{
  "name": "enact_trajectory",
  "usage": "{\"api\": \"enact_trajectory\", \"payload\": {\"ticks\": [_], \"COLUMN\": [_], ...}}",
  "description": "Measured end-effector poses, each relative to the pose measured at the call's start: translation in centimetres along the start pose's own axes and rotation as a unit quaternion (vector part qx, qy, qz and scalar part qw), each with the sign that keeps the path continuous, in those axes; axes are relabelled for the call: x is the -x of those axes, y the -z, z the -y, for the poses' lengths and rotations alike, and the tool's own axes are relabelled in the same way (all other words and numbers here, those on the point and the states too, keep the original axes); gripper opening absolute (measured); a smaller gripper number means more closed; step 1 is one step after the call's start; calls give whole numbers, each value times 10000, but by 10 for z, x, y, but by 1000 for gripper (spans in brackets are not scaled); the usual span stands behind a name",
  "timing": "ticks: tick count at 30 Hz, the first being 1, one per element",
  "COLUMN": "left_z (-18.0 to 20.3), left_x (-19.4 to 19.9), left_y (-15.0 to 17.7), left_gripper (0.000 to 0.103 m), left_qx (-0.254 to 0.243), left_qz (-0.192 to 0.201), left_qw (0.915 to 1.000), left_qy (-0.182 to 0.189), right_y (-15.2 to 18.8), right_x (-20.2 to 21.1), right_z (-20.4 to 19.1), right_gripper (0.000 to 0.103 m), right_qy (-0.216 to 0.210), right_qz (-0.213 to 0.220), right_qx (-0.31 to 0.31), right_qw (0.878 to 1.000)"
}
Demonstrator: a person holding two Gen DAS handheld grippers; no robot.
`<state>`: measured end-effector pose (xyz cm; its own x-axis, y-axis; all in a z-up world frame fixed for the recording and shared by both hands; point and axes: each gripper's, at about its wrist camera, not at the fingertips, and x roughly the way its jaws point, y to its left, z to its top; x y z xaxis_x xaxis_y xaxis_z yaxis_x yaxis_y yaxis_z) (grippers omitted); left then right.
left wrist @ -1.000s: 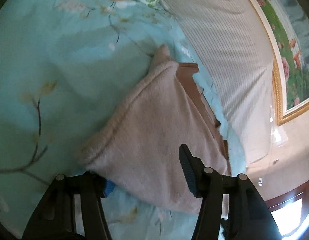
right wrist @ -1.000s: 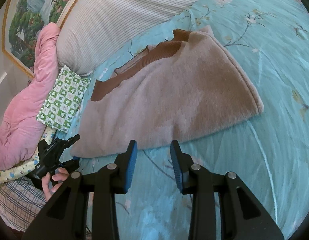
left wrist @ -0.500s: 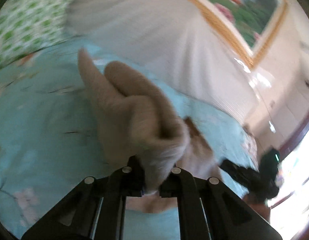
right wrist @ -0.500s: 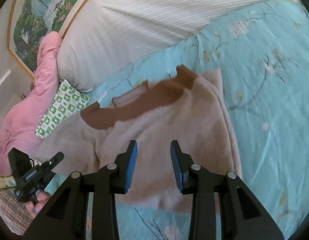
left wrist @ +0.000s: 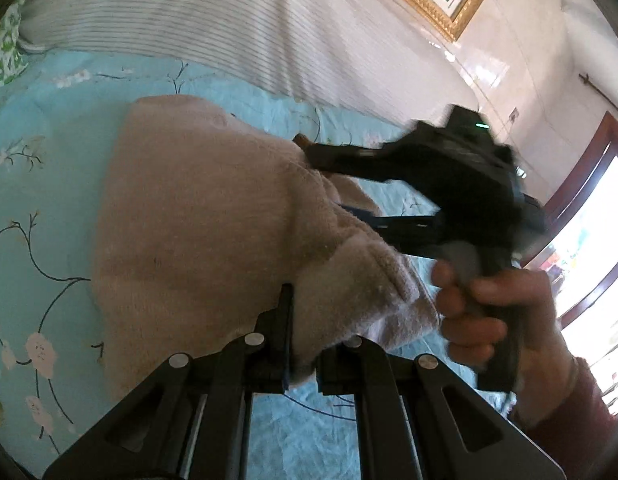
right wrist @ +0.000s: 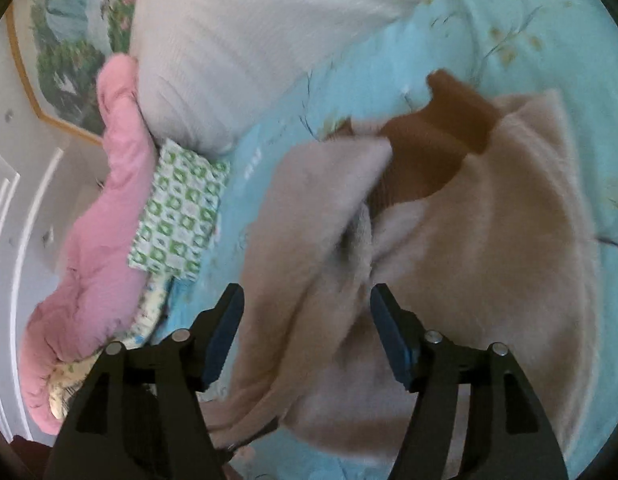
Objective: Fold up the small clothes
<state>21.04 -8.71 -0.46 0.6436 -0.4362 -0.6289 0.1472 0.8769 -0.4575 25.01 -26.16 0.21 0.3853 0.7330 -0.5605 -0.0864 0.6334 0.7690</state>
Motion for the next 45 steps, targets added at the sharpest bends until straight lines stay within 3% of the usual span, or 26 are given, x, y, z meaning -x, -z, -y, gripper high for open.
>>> {"api": "enact_trajectory", "payload": {"ticks": [4,8,12,16,20,25,29,33,38,41,44,45], "left_z": [0,3,19,54,80,83,76,73,80,71,67,64], "left_x": [-5,10,30,23,-18,-74,-87,-87,-88,-77,-63,-55], "left_y": [-3,4,-7,-18,-11,1,6,4,16,12,8,7], "left_gripper": [6,6,6,7,7,7,7,9,16,28,37,42], "left_qx": [-9,-164,-277,-607,-803,-825,-840,-862,-940,-804,-758,-708], "left_qz": [-67,-25,158,202,-52,-514,-630,-623,-843,-935,-923,-916], "left_qw": [10000,9998,9995,9974,9960,9947,9942,9942,9919,9918,9918,9920], "left_qy": [-21,-123,59,327,392,340,236,160,158,325,448,510], "right_y": [-17,-37,-47,-45,-44,-35,-28,-28,-23,-17,-9,-5], "right_x": [-35,-57,-37,16,51,58,58,54,46,54,66,73], "right_z": [-15,-26,-45,-59,-32,19,45,36,38,42,41,40], "right_gripper": [64,27,18,18,18,17,17,17,23,36,38,43], "right_qy": [-82,121,58,170,505,1095,969,924,1275,1356,1402,1458], "right_qz": [-259,-386,-147,330,516,447,487,590,494,626,771,832], "right_qx": [188,287,637,1051,944,766,666,931,967,811,762,745], "right_qw": [9995,9988,9978,9938,9929,9900,9919,9896,9859,9855,9842,9830]}}
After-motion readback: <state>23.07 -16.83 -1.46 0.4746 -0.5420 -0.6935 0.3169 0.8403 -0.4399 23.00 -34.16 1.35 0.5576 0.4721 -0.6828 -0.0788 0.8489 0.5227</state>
